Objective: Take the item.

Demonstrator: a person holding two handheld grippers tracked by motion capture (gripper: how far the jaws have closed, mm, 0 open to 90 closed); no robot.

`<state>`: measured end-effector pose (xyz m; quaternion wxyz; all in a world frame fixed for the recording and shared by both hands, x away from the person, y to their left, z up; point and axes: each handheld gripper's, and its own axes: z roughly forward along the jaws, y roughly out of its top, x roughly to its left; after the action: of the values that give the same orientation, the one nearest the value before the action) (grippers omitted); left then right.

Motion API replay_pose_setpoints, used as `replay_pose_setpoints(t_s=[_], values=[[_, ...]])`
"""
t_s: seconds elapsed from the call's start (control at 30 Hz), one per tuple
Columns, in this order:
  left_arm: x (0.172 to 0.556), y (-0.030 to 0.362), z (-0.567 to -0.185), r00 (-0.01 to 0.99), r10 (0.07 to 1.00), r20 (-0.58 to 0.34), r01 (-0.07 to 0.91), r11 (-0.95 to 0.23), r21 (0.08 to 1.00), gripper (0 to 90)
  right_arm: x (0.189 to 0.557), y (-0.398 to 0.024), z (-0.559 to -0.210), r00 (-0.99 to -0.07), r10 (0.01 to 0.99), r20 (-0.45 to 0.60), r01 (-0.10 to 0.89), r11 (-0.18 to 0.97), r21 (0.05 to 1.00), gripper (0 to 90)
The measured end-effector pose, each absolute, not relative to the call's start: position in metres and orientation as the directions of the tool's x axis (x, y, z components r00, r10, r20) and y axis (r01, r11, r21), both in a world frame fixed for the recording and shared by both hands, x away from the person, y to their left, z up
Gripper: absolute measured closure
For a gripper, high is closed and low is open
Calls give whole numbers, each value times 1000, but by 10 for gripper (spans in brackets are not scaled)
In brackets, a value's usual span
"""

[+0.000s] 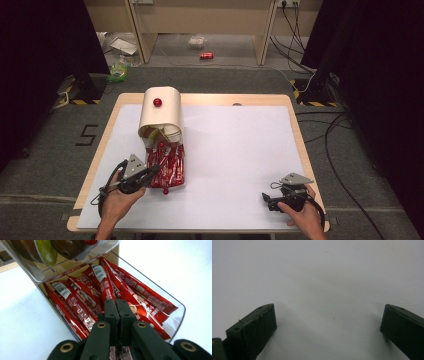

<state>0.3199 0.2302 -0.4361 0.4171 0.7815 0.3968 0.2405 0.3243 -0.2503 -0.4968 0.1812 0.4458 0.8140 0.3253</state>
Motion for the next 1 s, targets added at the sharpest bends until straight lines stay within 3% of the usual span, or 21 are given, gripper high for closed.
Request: replay_pose_setpoints(t_s=[1.0], values=[[289, 260, -417, 547, 834, 68, 397, -330, 856, 878, 324, -250, -497, -536, 844, -6, 607, 391, 692, 7]])
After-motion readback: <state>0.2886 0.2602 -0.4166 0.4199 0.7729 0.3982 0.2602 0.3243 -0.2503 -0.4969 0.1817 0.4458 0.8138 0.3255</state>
